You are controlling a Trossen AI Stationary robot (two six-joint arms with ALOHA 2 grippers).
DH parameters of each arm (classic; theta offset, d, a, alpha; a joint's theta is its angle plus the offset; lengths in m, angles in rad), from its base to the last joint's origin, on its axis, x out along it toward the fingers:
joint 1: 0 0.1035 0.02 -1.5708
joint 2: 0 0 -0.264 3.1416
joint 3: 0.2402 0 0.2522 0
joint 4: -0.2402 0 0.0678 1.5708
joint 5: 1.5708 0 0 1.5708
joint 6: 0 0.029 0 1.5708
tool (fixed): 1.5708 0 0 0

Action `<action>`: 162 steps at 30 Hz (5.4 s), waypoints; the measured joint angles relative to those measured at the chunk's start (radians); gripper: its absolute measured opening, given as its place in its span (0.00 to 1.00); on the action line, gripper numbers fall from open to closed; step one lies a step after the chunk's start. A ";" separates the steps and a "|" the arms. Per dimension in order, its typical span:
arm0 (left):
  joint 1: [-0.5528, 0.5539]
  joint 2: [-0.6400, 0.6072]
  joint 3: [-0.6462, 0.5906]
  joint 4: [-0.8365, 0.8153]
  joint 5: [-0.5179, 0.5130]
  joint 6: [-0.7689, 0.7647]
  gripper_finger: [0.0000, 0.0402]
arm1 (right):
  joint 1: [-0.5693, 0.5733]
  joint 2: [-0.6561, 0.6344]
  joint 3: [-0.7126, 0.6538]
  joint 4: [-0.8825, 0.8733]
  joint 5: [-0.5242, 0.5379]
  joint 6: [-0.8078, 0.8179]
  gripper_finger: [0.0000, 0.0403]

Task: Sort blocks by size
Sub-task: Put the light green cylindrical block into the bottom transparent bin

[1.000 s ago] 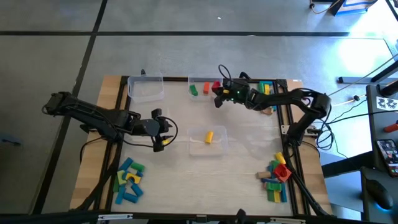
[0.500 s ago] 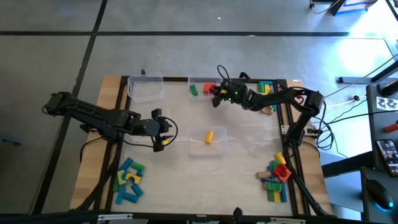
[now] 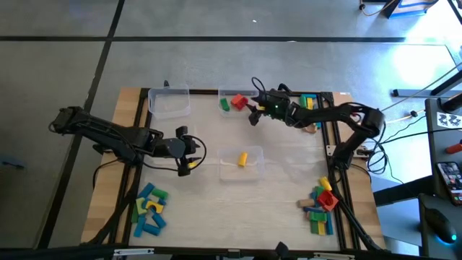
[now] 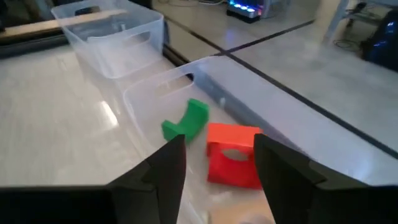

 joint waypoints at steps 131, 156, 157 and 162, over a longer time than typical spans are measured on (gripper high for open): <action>0.002 0.000 0.000 -0.001 0.000 0.015 0.52 | 0.103 -0.201 0.277 -1.114 -0.017 -0.447 0.31; 0.002 0.000 0.000 0.004 0.000 -0.002 0.52 | 0.470 -0.151 0.278 -0.857 -0.227 -0.228 0.32; 0.002 0.000 0.000 0.008 0.000 -0.007 0.52 | 0.479 -0.137 0.278 -0.856 -0.226 -0.227 0.32; 0.002 0.000 0.000 0.007 0.000 -0.020 0.52 | 0.511 -0.062 0.278 -0.856 -0.190 -0.227 0.32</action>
